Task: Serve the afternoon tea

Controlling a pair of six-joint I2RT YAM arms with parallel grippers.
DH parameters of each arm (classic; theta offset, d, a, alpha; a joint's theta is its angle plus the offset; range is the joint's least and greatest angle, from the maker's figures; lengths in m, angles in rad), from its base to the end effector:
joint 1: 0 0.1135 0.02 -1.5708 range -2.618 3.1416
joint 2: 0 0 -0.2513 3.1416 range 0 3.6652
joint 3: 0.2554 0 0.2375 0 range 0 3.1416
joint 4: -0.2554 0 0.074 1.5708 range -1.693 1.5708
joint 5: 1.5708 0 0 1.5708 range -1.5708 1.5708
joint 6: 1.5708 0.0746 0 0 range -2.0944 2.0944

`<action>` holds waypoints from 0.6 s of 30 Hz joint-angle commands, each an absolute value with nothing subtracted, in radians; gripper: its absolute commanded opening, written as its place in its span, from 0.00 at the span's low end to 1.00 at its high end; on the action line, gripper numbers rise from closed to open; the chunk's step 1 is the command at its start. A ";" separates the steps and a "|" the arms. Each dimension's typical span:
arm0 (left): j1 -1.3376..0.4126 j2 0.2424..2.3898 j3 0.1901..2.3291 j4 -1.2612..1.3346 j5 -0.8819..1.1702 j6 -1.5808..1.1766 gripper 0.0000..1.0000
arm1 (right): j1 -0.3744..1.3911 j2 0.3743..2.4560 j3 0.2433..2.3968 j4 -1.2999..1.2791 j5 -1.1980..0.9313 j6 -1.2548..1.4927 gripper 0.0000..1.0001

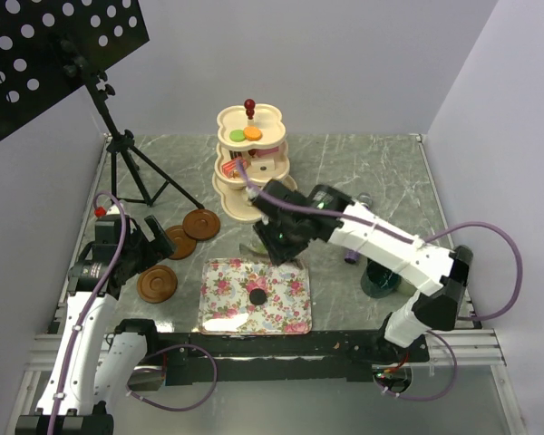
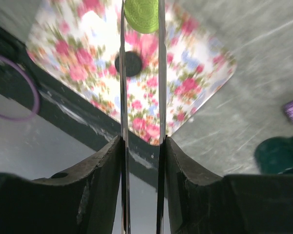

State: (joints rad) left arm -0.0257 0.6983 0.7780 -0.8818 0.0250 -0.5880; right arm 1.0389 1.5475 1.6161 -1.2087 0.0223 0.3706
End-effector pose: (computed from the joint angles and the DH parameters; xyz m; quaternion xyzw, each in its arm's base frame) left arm 0.1550 -0.0059 0.2464 -0.2527 0.8919 -0.1243 0.3539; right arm 0.1543 0.2588 0.3053 -0.3181 0.9236 0.1301 0.1698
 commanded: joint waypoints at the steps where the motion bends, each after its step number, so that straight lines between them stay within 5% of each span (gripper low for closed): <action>1: -0.021 0.699 0.785 -0.885 0.003 -0.603 1.00 | 0.948 1.488 1.842 -1.293 0.075 0.302 0.41; 9: -0.023 0.693 0.787 -0.888 0.003 -0.614 1.00 | 0.779 1.632 2.316 -1.399 0.104 0.152 0.41; 18: -0.023 0.686 0.788 -0.893 0.003 -0.623 1.00 | 0.618 1.674 2.313 -1.174 0.031 0.106 0.41</action>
